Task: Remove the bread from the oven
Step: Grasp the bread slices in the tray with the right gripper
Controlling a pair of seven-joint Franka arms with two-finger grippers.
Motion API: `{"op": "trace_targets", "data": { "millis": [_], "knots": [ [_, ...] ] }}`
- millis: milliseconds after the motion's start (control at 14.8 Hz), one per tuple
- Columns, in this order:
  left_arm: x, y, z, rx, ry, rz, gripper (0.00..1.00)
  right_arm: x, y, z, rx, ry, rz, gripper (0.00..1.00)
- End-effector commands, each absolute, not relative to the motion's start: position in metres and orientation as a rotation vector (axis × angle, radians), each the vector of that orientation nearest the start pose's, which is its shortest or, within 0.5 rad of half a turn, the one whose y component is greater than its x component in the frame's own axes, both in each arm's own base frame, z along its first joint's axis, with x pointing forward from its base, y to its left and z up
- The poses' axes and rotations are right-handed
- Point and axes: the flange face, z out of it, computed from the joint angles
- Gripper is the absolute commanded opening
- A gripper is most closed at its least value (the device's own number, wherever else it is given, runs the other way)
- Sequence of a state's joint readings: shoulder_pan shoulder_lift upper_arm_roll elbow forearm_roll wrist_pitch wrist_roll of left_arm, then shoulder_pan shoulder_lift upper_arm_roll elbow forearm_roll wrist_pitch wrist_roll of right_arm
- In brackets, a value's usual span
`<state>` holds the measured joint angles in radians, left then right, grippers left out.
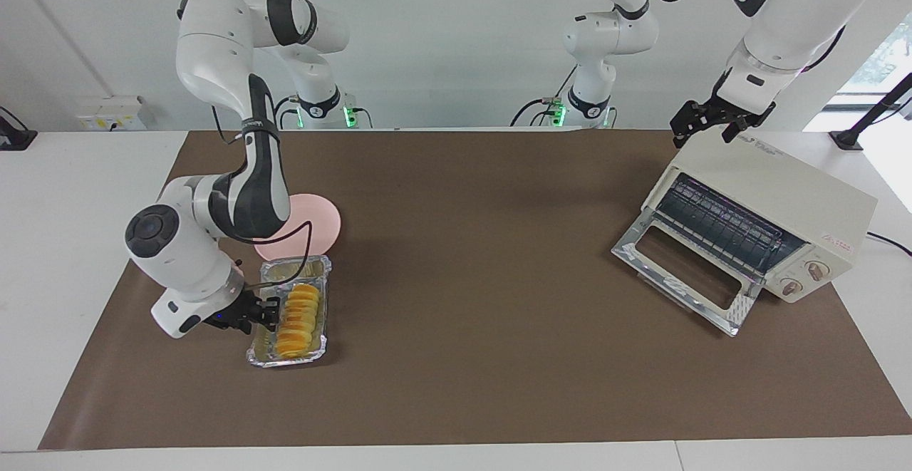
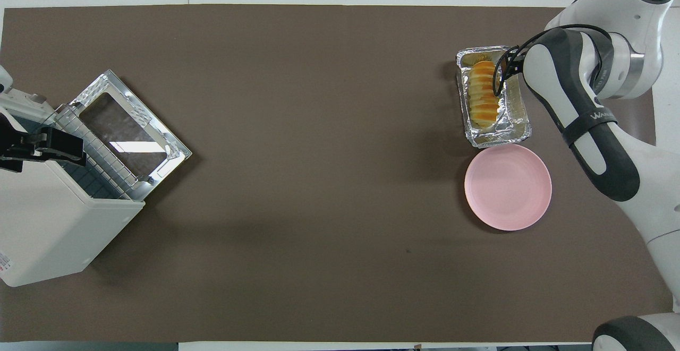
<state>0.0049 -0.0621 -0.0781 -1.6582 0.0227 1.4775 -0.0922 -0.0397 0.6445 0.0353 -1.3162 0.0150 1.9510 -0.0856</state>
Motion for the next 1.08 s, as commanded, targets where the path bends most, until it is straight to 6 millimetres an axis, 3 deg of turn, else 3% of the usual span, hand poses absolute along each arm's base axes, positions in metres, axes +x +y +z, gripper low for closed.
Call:
{"op": "trace_targets", "data": {
  "millis": [0, 68, 270, 473, 878, 946, 1014],
  "knots": [
    [0.518, -0.035, 0.611, -3.104, -0.045, 0.2, 1.0, 0.724, 0.012, 0.374, -3.117, -0.163, 0.029, 1.0],
    [0.518, -0.035, 0.611, -3.104, -0.045, 0.2, 1.0, 0.723, 0.031, 0.373, -3.125, -0.163, 0.033, 1.0],
    [0.518, -0.035, 0.611, -3.104, -0.045, 0.2, 1.0, 0.719, 0.052, 0.361, -3.181, -0.101, 0.034, 1.0],
    [0.518, -0.035, 0.611, -3.104, -0.045, 0.2, 1.0, 0.709, 0.053, 0.334, -3.182, -0.108, 0.007, 1.0],
    [0.518, -0.035, 0.611, -3.104, -0.045, 0.2, 1.0, 0.691, 0.06, 0.312, -3.179, -0.074, -0.051, 1.0],
    [0.518, -0.035, 0.611, -3.104, -0.045, 0.2, 1.0, 0.688, 0.061, 0.309, -3.177, -0.072, -0.068, 0.97],
    [0.518, -0.035, 0.611, -3.104, -0.045, 0.2, 1.0, 0.687, 0.061, 0.31, -3.176, -0.071, -0.072, 0.85]
  ]
}}
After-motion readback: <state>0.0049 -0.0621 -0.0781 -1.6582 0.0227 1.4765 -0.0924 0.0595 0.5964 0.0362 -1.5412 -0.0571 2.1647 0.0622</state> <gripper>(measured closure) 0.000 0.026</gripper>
